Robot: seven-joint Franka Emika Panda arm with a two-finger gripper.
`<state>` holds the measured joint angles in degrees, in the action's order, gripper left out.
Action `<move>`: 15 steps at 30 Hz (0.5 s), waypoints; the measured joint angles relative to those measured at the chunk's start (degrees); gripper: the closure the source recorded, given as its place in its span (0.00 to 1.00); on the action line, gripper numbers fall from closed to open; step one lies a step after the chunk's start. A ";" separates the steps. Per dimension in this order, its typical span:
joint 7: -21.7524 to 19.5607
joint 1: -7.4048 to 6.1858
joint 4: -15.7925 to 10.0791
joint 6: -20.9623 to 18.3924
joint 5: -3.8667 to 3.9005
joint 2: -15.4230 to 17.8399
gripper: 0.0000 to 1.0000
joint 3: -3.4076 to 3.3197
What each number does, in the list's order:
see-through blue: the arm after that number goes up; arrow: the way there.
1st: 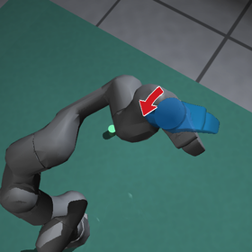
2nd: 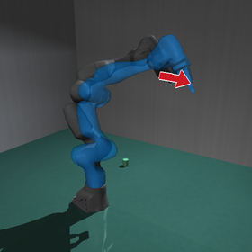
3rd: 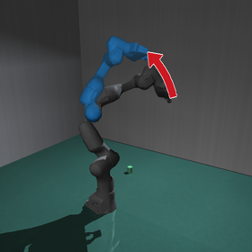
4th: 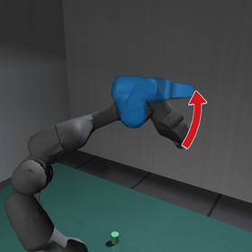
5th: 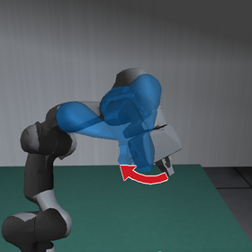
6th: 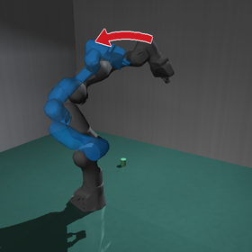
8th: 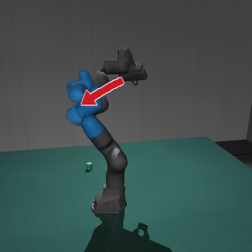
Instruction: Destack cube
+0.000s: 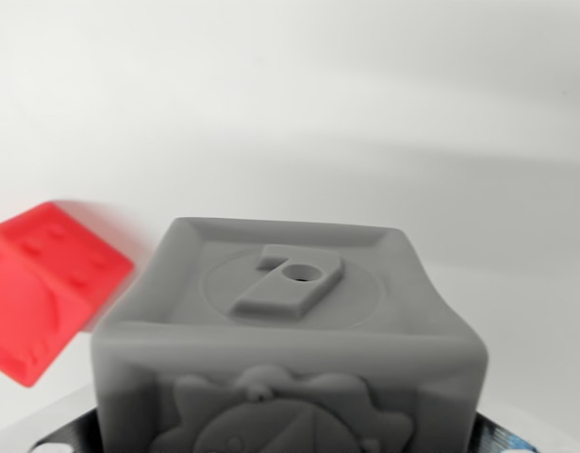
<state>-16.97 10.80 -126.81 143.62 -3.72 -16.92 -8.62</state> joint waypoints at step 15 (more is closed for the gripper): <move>9.13 2.35 3.60 -0.77 -0.26 -2.83 1.00 0.52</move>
<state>-7.84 13.15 -123.21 142.86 -3.97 -19.75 -8.10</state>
